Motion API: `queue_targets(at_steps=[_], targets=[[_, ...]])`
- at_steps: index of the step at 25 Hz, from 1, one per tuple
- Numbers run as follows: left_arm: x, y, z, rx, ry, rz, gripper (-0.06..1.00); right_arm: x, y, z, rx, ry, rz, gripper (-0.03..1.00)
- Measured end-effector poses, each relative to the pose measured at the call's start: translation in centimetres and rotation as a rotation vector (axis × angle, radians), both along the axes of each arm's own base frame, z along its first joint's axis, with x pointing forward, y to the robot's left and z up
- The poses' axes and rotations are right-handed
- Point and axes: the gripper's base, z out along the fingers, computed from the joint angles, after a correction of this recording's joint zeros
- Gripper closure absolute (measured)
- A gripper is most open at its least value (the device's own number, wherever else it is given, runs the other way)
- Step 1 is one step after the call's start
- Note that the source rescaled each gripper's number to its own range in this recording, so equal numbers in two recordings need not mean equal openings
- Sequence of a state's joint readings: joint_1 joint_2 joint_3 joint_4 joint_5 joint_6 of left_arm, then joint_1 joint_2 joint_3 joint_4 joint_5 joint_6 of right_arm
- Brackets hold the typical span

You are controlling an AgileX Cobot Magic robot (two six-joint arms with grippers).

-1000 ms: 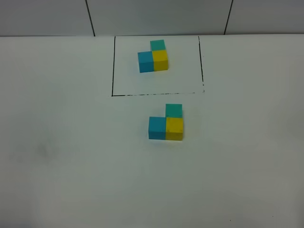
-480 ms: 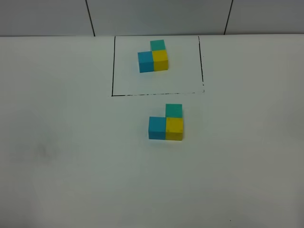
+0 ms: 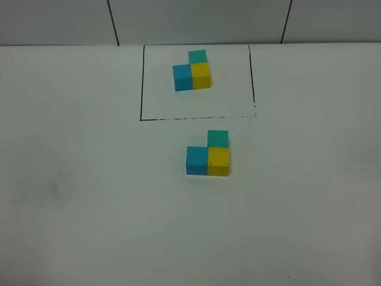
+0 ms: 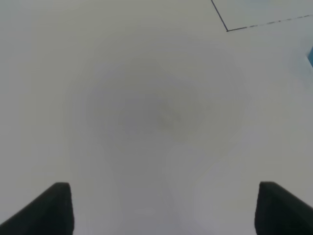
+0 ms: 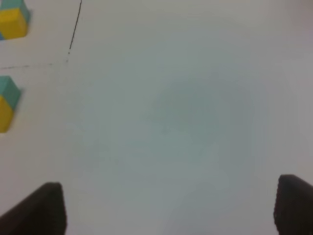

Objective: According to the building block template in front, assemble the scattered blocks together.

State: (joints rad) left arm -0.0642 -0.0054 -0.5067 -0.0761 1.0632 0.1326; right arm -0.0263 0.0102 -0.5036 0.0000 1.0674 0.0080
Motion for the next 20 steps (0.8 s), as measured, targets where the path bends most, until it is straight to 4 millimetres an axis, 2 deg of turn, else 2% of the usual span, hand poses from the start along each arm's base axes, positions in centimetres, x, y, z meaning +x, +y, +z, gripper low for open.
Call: queue_targets(at_steps=[20], targets=[[0.0,0.0,0.01,0.0,-0.001,0.0,0.19,0.0,0.0,0.0,0.0,0.0,0.0,0.24]])
